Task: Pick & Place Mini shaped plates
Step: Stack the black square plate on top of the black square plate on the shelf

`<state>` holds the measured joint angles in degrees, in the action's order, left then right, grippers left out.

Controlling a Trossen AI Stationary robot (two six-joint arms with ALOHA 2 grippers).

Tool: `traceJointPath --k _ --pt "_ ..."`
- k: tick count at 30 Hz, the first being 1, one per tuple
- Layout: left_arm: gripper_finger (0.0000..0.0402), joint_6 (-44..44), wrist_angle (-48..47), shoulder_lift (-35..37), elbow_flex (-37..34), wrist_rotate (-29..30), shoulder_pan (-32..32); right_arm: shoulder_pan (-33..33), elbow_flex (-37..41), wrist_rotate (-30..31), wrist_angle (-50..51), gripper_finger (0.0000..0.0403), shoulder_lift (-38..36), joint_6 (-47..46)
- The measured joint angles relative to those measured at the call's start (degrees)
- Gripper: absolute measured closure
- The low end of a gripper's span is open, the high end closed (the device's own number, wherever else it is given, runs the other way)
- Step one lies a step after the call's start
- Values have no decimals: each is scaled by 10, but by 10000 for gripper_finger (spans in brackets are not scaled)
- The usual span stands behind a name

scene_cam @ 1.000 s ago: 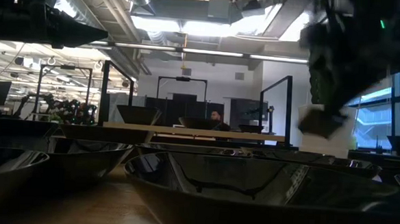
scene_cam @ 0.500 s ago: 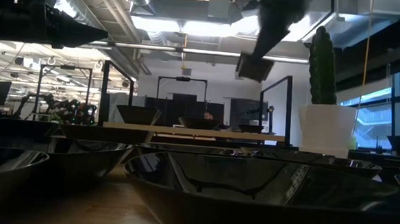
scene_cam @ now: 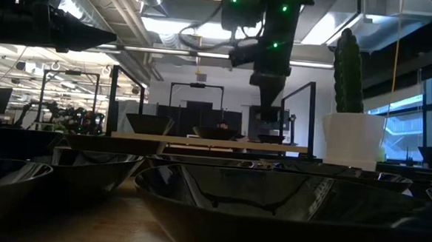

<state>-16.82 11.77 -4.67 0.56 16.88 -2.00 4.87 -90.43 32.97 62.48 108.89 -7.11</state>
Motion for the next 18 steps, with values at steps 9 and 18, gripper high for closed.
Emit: traceJointPath --k 9,18 --pt "394 1 0 0 0 0 0 21 0 10 1 396 17 55" --pt "398 1 0 0 0 0 0 48 0 -5 0 396 17 74"
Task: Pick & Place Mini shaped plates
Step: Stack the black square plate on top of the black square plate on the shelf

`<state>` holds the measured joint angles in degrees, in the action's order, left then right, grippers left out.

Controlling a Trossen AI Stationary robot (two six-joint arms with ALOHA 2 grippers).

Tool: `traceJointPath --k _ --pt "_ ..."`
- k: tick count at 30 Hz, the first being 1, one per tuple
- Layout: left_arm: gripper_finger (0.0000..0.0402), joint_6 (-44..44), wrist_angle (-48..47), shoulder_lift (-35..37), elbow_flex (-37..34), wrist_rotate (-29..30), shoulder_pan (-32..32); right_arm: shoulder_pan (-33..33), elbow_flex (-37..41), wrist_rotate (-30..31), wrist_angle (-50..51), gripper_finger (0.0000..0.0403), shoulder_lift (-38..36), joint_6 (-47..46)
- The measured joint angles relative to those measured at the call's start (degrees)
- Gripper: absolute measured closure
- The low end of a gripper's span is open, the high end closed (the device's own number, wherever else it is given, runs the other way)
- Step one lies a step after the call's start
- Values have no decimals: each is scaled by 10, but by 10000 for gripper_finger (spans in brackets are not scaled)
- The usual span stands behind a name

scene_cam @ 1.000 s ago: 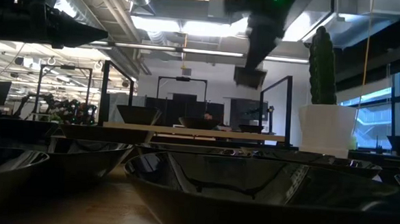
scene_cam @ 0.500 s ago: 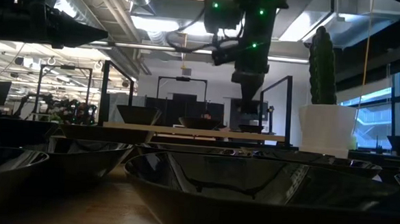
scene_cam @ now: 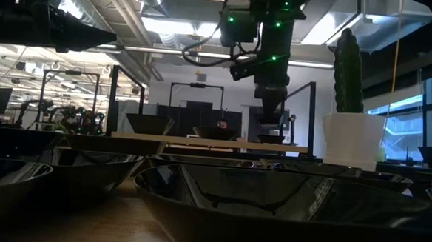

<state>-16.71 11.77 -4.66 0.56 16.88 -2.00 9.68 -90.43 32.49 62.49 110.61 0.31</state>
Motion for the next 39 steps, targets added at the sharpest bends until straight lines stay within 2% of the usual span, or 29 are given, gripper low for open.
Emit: traceJointPath --k 3,18,23,39 --pt "394 0 0 0 0 0 0 13 0 -24 0 395 0 -1" --pt "397 0 0 0 0 0 0 41 0 -48 -1 395 0 2" --pt "394 0 0 0 0 0 0 47 0 -84 -1 392 0 4" --pt "397 0 0 0 0 0 0 51 0 -95 -5 300 0 1"
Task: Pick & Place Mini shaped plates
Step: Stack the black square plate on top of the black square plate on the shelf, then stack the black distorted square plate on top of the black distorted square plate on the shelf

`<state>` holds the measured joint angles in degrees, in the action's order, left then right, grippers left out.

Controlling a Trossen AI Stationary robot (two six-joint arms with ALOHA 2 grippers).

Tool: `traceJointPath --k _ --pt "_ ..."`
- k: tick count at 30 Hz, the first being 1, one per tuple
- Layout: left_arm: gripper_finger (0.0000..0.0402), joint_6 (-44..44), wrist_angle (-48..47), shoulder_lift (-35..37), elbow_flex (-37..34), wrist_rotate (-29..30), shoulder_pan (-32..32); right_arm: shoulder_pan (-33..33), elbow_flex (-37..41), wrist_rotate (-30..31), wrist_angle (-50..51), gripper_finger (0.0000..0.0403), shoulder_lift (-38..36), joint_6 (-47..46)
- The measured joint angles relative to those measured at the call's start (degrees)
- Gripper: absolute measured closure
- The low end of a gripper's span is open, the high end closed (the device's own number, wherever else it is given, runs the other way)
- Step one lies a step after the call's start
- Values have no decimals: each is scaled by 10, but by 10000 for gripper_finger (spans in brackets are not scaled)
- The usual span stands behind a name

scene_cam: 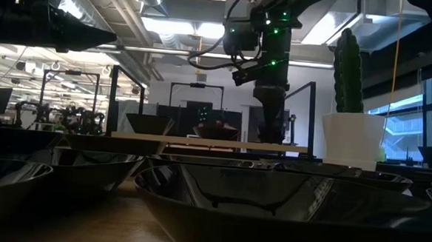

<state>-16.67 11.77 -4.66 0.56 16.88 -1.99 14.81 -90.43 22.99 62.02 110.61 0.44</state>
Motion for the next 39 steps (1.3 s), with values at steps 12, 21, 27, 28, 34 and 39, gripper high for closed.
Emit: traceJointPath --k 12,21,27,28,34,39 --pt "394 0 0 0 0 0 0 0 0 -2 0 268 0 -2" --pt "398 -1 0 0 0 0 0 -25 0 -126 -83 269 -61 50" --pt "394 -1 -3 0 0 0 0 -71 6 -232 -274 298 -208 92" --pt "394 0 -5 0 0 0 0 -78 16 -269 -313 304 -236 91" --pt "398 -1 -14 0 0 0 0 -133 132 -352 -476 354 -415 88" --pt "394 -1 -14 0 0 0 0 -172 301 -357 -557 395 -557 90"
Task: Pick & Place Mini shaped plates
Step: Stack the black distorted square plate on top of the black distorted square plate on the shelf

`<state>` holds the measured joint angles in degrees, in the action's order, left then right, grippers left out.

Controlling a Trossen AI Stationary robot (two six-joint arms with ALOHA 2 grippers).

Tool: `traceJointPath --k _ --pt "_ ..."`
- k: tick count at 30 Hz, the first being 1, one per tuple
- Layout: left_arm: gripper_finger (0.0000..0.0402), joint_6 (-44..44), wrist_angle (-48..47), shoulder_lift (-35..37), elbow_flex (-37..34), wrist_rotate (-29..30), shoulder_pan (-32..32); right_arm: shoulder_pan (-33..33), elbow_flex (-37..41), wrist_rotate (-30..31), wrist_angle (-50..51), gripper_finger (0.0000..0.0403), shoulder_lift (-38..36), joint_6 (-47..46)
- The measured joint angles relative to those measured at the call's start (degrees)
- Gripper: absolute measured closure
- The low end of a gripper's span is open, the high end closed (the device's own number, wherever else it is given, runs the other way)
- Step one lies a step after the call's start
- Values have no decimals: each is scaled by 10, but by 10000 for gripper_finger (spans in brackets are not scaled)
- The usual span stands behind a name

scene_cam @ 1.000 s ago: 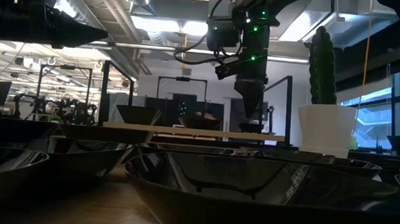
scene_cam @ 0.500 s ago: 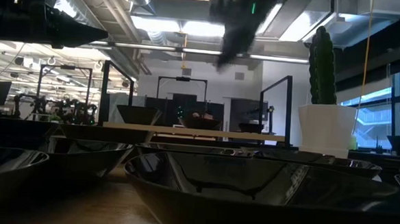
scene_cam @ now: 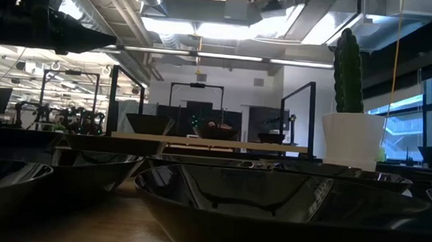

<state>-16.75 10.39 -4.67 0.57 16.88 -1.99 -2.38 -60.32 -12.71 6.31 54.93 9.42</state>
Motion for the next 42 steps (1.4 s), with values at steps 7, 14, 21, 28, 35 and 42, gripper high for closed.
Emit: traceJointPath --k 7,14,21,28,35,42 --pt "398 0 0 0 0 0 0 -20 261 -30 -172 398 -167 -16" --pt "397 0 -4 0 0 2 0 -19 455 7 -297 398 -276 -34" --pt "396 -12 -21 0 0 15 0 -18 555 17 -345 399 -347 -30" --pt "398 8 -21 0 0 45 0 -18 591 27 -349 399 -386 -27" --pt "398 25 -21 0 0 38 0 -18 595 26 -347 399 -389 -27" --pt "396 35 -20 0 9 -68 0 -18 595 26 -347 399 -389 -14"
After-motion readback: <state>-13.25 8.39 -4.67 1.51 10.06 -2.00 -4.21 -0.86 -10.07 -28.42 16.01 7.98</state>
